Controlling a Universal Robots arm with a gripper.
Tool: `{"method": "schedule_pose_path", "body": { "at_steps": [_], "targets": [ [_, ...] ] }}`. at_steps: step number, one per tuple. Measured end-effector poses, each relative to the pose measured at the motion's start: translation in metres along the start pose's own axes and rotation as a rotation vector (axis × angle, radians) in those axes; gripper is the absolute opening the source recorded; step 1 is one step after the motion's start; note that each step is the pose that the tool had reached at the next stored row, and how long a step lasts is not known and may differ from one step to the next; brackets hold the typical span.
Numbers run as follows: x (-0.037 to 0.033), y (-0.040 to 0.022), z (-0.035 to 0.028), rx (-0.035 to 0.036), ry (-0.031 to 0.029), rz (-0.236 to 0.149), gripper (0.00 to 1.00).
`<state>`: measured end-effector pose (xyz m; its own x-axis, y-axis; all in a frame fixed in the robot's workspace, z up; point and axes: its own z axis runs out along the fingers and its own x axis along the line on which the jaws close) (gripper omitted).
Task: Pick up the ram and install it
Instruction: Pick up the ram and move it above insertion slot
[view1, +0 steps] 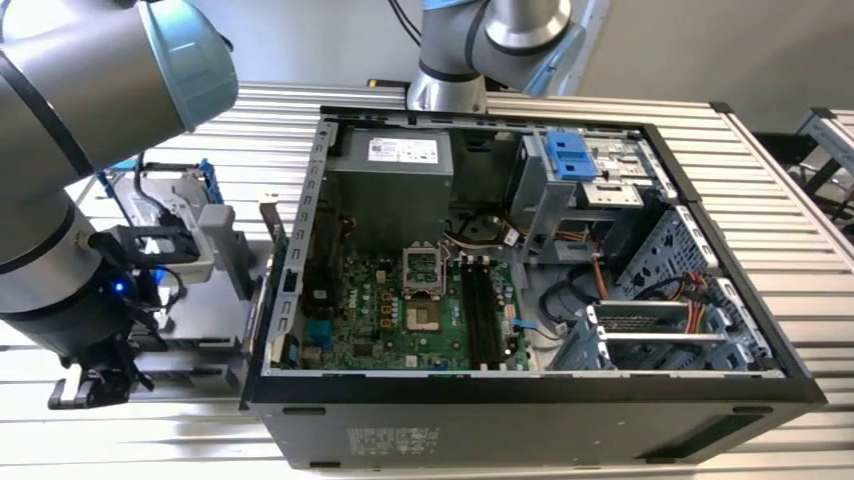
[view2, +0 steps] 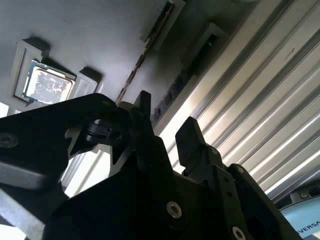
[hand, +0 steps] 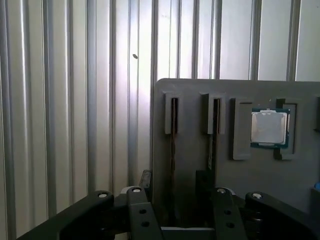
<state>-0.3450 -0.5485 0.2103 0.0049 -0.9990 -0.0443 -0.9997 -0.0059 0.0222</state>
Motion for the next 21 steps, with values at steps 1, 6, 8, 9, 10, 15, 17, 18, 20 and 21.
{"method": "schedule_pose_path", "body": {
  "at_steps": [1, 6, 8, 9, 10, 15, 17, 18, 20, 21],
  "targets": [
    [0.0001, 0.0000, 0.0013, 0.0001, -0.0001, 0.001, 1.00],
    [0.0003, -0.0002, 0.0075, 0.0001, 0.0000, 0.004, 1.00],
    [0.0005, -0.0003, 0.0100, 0.0003, -0.0001, 0.006, 1.00],
    [0.0005, -0.0003, 0.0111, 0.0003, -0.0002, 0.006, 1.00],
    [0.0005, -0.0003, 0.0118, 0.0003, -0.0002, 0.007, 1.00],
    [0.0006, -0.0003, 0.0132, 0.0003, -0.0001, 0.007, 1.00],
    [0.0006, -0.0003, 0.0137, 0.0003, -0.0001, 0.007, 1.00],
    [0.0006, -0.0003, 0.0137, 0.0003, -0.0001, 0.007, 1.00],
    [0.0006, -0.0003, 0.0137, 0.0003, -0.0001, 0.007, 1.00],
    [0.0006, -0.0003, 0.0137, 0.0002, -0.0001, 0.007, 1.00]
  ]
}}
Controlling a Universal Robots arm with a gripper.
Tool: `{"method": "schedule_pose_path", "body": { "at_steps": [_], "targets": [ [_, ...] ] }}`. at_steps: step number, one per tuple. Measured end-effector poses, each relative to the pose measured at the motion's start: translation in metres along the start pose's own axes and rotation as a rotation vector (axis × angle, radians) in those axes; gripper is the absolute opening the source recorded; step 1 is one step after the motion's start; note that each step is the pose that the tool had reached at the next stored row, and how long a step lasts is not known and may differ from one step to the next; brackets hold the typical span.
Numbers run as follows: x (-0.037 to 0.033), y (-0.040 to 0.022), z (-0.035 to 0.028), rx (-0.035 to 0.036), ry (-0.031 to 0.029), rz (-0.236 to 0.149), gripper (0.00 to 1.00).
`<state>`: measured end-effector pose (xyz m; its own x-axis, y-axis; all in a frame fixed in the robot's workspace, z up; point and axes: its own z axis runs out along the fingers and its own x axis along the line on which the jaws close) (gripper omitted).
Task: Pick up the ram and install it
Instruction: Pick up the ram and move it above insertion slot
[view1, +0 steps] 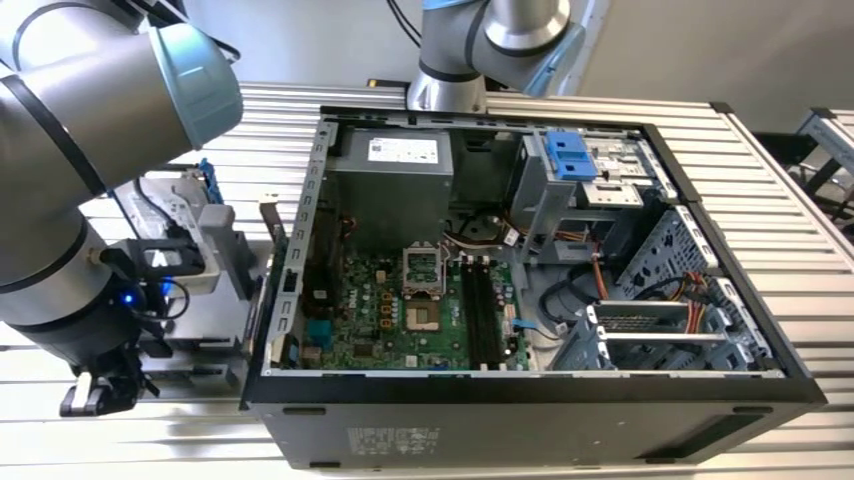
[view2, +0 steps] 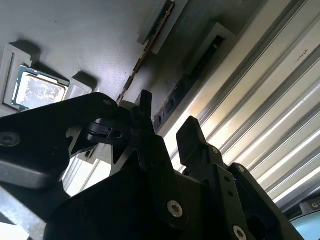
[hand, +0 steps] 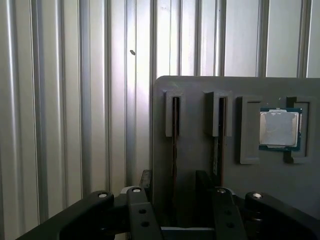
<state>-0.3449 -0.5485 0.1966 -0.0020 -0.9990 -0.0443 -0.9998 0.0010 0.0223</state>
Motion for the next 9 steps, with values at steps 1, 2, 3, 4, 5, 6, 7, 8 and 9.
{"method": "schedule_pose_path", "body": {
  "at_steps": [1, 2, 3, 4, 5, 6, 7, 8, 9],
  "targets": [
    [0.0000, 0.0000, 0.0001, 0.0001, -0.0001, 0.000, 1.00],
    [0.0000, 0.0000, 0.0000, 0.0001, 0.0000, 0.000, 1.00],
    [0.0000, 0.0000, 0.0001, 0.0001, -0.0001, 0.000, 1.00],
    [0.0000, 0.0000, 0.0001, 0.0001, -0.0001, 0.000, 1.00],
    [0.0000, 0.0000, 0.0001, 0.0001, 0.0000, 0.000, 1.00],
    [0.0000, 0.0000, 0.0001, 0.0001, 0.0000, 0.000, 0.00],
    [0.0000, 0.0000, 0.0001, 0.0001, 0.0000, 0.000, 0.00],
    [0.0000, 0.0000, 0.0001, 0.0001, 0.0000, 0.000, 0.00],
    [0.0000, 0.0000, 0.0001, 0.0001, 0.0000, 0.000, 0.00]
  ]
}}
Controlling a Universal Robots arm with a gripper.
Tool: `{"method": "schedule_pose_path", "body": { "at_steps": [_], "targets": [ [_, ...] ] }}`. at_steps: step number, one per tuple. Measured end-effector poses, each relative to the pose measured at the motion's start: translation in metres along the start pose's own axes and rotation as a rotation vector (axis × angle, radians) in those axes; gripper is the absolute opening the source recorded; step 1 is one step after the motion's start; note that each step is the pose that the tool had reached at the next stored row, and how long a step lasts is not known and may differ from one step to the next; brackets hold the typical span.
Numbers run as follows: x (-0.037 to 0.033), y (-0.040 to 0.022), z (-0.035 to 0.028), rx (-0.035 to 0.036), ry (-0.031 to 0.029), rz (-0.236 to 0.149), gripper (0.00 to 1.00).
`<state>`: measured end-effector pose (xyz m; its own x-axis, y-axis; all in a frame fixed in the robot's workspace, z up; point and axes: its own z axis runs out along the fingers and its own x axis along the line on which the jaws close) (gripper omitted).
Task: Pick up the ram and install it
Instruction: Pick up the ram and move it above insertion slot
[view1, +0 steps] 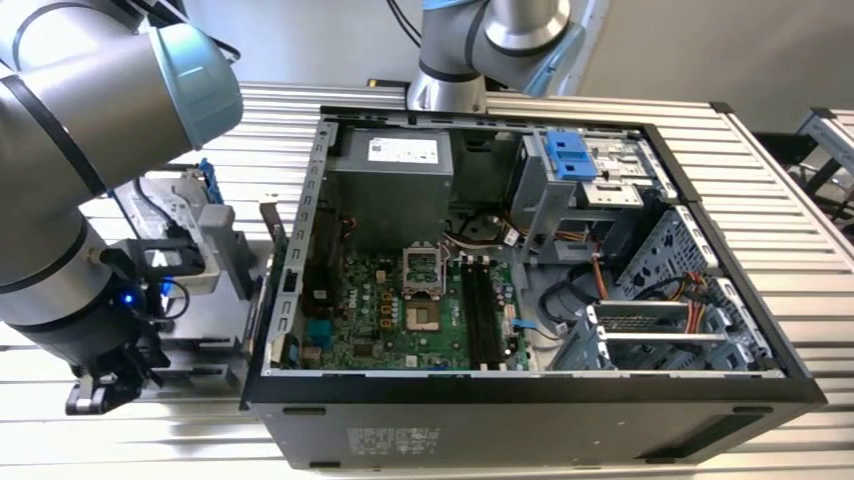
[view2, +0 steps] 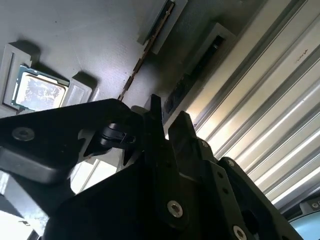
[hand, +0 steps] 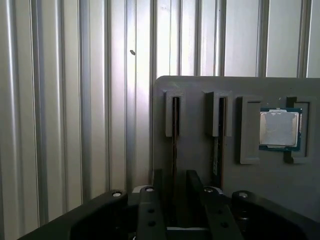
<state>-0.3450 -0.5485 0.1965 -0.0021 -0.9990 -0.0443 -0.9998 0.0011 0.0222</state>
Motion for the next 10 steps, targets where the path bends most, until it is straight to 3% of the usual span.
{"method": "schedule_pose_path", "body": {
  "at_steps": [10],
  "targets": [
    [0.0000, 0.0000, 0.0001, 0.0000, 0.0000, 0.000, 0.00]
  ]
}}
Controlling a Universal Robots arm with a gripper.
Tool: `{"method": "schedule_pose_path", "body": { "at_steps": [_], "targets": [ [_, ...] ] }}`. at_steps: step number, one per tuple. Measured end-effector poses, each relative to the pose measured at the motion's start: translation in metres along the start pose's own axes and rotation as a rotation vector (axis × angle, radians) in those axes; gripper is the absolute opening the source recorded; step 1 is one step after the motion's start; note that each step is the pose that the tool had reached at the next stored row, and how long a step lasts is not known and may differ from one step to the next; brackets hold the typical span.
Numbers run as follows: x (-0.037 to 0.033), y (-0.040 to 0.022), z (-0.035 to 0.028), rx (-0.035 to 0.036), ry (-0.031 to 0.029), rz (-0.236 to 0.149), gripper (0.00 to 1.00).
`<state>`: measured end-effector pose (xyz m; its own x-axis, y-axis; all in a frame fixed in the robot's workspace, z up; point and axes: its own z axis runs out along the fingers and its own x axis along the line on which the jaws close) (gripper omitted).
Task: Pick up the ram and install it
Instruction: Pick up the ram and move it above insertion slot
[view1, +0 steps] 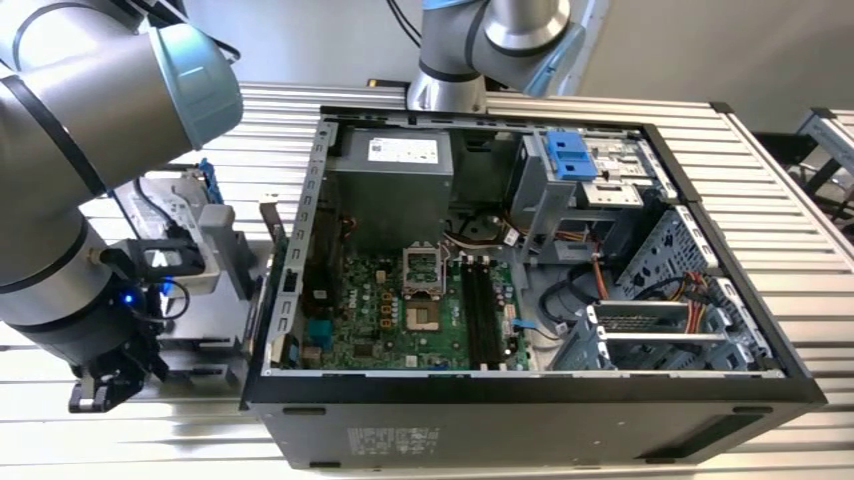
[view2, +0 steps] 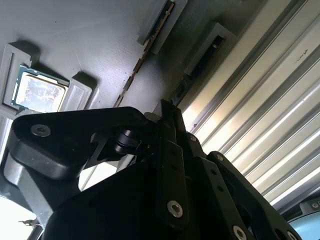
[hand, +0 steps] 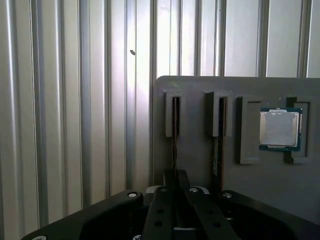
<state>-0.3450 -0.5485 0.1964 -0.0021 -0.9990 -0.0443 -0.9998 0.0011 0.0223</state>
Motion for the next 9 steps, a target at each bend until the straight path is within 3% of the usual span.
{"method": "schedule_pose_path", "body": {
  "at_steps": [9],
  "targets": [
    [0.0000, 0.0000, 0.0001, 0.0000, 0.0000, 0.000, 0.00]
  ]
}}
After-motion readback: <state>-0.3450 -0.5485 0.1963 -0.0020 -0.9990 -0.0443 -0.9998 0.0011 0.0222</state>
